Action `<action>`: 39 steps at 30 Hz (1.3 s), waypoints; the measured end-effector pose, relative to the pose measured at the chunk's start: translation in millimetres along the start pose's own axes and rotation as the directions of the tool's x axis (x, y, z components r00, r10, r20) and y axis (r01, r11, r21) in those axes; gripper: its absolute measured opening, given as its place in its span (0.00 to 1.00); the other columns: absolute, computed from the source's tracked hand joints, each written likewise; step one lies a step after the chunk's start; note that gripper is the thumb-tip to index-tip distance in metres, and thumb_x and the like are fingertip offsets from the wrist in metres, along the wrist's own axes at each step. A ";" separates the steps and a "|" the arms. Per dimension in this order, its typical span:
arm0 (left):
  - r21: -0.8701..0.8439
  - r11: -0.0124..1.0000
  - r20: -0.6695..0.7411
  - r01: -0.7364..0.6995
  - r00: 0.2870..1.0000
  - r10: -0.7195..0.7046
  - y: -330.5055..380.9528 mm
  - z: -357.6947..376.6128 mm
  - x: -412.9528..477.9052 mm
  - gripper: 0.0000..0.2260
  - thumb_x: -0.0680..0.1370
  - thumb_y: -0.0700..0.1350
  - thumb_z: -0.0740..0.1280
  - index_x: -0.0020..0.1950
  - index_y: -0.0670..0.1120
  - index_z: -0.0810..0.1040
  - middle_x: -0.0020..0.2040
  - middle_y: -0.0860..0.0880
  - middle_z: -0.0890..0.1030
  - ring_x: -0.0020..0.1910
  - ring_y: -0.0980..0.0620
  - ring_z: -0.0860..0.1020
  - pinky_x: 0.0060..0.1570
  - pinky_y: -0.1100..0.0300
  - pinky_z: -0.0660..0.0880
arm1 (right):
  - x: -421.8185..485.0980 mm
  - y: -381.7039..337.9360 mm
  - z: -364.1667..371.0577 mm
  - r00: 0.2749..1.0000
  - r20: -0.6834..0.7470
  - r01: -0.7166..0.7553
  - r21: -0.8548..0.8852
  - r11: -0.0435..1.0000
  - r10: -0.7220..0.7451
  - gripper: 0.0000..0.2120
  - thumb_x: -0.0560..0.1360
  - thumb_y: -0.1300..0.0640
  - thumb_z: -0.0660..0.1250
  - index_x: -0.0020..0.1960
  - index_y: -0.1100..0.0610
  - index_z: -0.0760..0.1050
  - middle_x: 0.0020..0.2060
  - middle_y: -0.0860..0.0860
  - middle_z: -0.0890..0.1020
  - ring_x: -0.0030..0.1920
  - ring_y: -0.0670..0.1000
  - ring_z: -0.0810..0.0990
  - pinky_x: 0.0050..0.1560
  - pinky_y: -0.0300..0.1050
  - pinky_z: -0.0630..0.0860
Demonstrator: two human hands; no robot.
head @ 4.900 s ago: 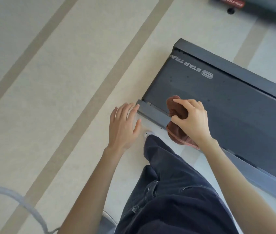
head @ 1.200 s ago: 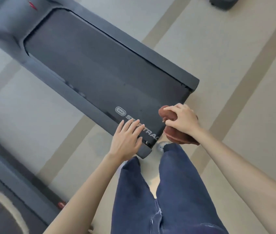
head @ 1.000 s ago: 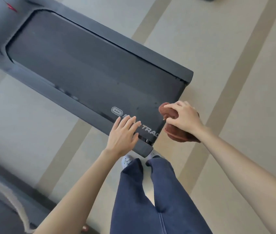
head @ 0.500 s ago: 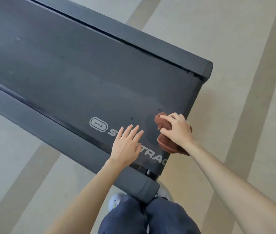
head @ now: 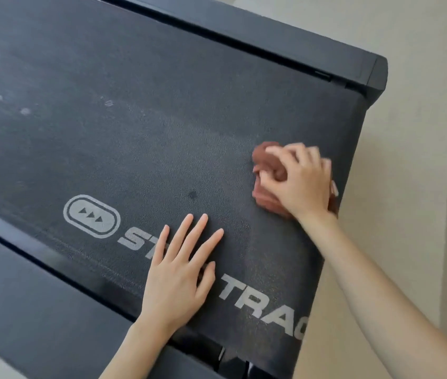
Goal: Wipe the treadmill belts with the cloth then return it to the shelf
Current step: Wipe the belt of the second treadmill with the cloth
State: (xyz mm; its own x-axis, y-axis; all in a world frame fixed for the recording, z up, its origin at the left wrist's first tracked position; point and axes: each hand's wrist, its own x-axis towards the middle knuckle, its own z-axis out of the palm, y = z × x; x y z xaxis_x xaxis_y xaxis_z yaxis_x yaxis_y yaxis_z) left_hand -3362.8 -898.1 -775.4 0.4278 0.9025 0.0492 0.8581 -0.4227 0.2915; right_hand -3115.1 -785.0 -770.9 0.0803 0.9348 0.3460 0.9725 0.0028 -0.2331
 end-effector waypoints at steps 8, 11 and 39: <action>-0.037 0.999 -0.026 0.016 1.000 -0.017 0.8 -6.1 -0.2 0.23 0.77 0.53 0.54 0.72 0.52 0.67 0.74 0.53 0.62 0.75 0.52 0.56 0.72 0.45 0.54 | 1.9 -18.4 -8.5 0.997 0.079 -0.010 0.052 0.999 0.006 0.18 0.71 0.36 0.65 0.56 0.45 0.78 0.53 0.49 0.78 0.55 0.55 0.73 0.53 0.52 0.65; -0.065 0.995 -0.070 0.074 0.994 -0.079 -4.6 -7.0 0.3 0.24 0.77 0.53 0.53 0.71 0.45 0.68 0.73 0.51 0.64 0.74 0.52 0.58 0.72 0.50 0.53 | -86.2 -38.5 -32.8 0.999 0.051 0.000 0.087 0.996 -0.004 0.15 0.70 0.40 0.66 0.53 0.44 0.78 0.50 0.47 0.78 0.52 0.53 0.74 0.51 0.51 0.66; -0.127 0.978 -0.179 0.164 0.966 -0.185 -12.9 -4.5 1.4 0.21 0.76 0.49 0.59 0.67 0.47 0.72 0.71 0.51 0.68 0.73 0.51 0.61 0.73 0.52 0.55 | -177.3 -62.6 -51.8 0.994 0.017 0.103 0.092 0.990 -0.105 0.16 0.67 0.41 0.65 0.53 0.45 0.75 0.48 0.47 0.77 0.48 0.54 0.72 0.48 0.51 0.66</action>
State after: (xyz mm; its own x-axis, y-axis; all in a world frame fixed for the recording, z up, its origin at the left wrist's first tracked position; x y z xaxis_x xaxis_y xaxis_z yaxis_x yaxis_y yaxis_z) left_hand -3374.6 -891.0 -774.8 0.2040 0.9651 0.1645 0.8737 -0.2552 0.4141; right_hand -3178.8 -969.3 -770.6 -0.0257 0.9352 0.3531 0.9513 0.1314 -0.2788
